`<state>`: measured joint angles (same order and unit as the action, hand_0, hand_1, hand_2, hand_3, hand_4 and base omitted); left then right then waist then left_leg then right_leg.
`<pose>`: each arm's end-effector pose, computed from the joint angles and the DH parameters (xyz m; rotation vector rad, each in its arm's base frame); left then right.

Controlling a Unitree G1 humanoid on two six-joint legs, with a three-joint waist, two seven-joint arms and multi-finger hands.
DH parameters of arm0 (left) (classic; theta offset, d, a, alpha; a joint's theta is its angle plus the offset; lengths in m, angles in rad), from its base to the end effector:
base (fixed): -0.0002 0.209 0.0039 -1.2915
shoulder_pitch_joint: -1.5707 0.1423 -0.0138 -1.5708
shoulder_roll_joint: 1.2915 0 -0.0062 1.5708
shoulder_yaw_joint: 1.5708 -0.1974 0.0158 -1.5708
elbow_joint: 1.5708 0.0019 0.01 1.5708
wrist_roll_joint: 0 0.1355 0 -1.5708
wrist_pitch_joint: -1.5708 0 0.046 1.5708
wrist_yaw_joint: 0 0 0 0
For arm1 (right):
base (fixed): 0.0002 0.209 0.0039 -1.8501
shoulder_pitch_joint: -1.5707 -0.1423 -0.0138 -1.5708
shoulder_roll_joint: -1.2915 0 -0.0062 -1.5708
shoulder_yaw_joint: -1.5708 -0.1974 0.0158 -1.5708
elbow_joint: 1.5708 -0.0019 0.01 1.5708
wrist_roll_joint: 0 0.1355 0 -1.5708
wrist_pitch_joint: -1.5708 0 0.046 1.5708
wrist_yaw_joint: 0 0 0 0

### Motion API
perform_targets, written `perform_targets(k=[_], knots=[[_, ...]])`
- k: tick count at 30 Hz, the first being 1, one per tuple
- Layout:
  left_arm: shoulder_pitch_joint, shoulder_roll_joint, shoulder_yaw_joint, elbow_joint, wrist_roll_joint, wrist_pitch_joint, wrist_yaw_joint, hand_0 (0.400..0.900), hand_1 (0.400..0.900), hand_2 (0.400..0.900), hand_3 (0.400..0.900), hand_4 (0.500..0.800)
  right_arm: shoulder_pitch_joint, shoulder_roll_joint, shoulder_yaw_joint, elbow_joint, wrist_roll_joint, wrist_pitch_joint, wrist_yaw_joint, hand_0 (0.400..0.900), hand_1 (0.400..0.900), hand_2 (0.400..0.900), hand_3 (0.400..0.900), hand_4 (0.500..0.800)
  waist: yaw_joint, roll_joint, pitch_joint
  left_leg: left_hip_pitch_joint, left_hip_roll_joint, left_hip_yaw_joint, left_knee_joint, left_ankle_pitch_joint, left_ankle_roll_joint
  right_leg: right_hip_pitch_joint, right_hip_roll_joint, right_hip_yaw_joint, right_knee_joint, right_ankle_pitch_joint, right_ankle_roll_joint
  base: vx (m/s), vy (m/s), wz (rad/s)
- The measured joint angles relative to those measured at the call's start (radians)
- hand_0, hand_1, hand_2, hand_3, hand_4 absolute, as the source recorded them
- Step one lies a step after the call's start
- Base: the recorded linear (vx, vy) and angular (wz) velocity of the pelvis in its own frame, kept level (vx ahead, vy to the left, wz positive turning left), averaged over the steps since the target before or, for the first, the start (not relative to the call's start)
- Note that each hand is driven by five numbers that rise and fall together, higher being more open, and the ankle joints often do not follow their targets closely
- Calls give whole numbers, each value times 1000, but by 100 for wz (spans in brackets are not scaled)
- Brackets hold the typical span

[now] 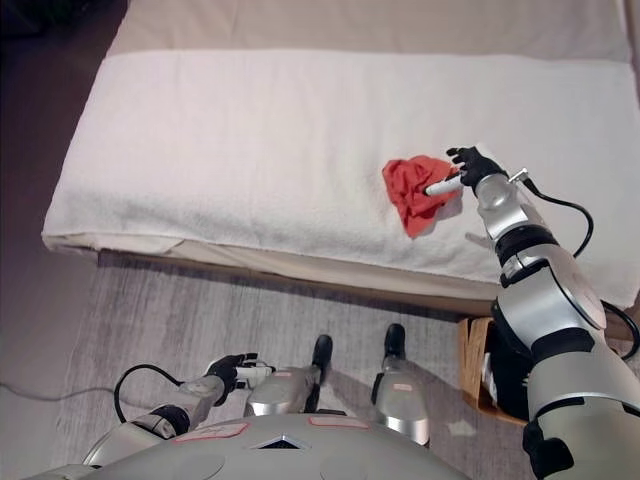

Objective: Put the clothes on the bed into the basket.

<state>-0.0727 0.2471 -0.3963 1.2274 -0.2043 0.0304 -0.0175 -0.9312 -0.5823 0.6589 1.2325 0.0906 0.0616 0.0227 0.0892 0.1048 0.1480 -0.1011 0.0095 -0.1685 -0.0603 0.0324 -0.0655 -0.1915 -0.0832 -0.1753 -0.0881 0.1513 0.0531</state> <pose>0.0934 0.2128 -0.1249 0.2841 1.2190 -0.0833 0.3388 -0.2656 0.0928 -0.9006 0.4632 -0.0299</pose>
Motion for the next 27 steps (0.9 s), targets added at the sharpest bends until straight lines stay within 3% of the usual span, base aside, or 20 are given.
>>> perform_targets(k=[7,11,21,22,23,24,27], knots=[[-4,-1,-30,-58,0,-14,5,900,900,900,900,800,-70,-35,0,69,-7,-1,-35,900,900,900,900,800,54,67,72,-78,0,-60,6,24,-24,-43,-5,-65,0,1,-2,6,1,33],[3,-1,-55,-89,1,-22,3,900,900,900,900,800,-126,-89,-1,88,-7,-4,-55,900,900,900,900,800,57,104,115,-120,-9,-89,6,44,-36,-66,-16,-102,1,2,-2,14,11,26],[14,0,-81,-163,2,-31,-17,900,900,900,900,800,-179,-167,-39,129,-8,-6,-103,900,900,900,900,800,97,153,141,-162,-29,-125,-4,71,-37,-90,-40,-143,1,3,0,2,18,19],[14,1,-87,-172,2,-32,-17,900,900,900,900,800,-180,-174,-40,132,-8,-7,-107,692,692,692,692,675,101,158,143,-162,-31,-128,-5,72,-37,-91,-41,-146,1,3,0,-7,16,10],[14,1,-92,-180,2,-32,-17,900,900,900,900,800,-180,-180,-41,133,-8,-6,-110,641,641,641,641,645,104,162,145,-163,-32,-130,-5,74,-37,-91,-43,-149,1,3,0,-10,18,16],[14,1,-93,-185,2,-32,-19,900,900,900,900,800,-182,-186,-44,133,-8,-6,-112,400,400,400,400,500,107,166,146,-165,-33,-134,-6,76,-38,-91,-44,-152,1,3,0,-6,9,13],[13,1,-93,-187,2,-32,-20,900,900,900,900,800,-190,-199,-47,141,-12,-7,-129,400,400,400,400,500,106,170,148,-170,-36,-144,-7,80,-37,-91,-47,-162,1,3,1,-12,5,11]])
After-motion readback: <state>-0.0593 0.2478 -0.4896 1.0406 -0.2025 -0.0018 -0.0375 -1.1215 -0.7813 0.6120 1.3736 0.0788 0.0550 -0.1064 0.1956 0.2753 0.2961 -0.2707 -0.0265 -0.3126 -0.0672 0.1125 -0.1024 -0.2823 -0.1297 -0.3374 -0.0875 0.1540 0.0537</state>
